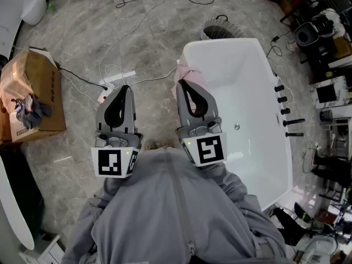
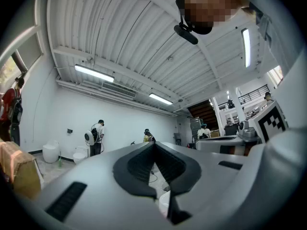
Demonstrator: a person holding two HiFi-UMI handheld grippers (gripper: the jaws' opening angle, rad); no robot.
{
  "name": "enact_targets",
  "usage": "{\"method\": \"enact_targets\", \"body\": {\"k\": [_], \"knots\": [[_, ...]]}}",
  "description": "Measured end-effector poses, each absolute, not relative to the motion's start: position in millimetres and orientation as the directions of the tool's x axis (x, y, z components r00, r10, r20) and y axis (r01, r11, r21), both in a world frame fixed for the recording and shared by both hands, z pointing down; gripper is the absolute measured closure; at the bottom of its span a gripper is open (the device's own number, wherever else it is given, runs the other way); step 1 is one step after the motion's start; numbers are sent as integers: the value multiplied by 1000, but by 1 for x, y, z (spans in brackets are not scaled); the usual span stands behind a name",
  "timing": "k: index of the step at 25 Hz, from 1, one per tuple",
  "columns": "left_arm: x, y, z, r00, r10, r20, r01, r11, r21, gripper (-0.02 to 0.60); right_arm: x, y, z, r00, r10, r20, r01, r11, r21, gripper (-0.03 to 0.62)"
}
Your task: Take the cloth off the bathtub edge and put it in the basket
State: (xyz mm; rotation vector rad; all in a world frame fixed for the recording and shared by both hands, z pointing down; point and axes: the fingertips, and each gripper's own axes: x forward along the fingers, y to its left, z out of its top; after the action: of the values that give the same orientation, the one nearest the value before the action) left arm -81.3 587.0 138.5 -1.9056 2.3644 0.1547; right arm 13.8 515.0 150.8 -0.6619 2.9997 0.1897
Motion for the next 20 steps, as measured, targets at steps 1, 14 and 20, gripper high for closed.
{"method": "enact_targets", "body": {"k": [1,14,20], "knots": [[-80,585,138,-208,-968,-142,-978,209,13,575,14,514,150,-904,-417,-91,-425,899,107,591],[-59,562,143,-75,-987,-141,-997,75,5,575,38,506,154,-853,-513,-93,-521,846,112,591],[-55,552,152,34,-989,-144,-999,-36,10,575,64,493,166,-772,-632,-73,-636,764,110,590]]}}
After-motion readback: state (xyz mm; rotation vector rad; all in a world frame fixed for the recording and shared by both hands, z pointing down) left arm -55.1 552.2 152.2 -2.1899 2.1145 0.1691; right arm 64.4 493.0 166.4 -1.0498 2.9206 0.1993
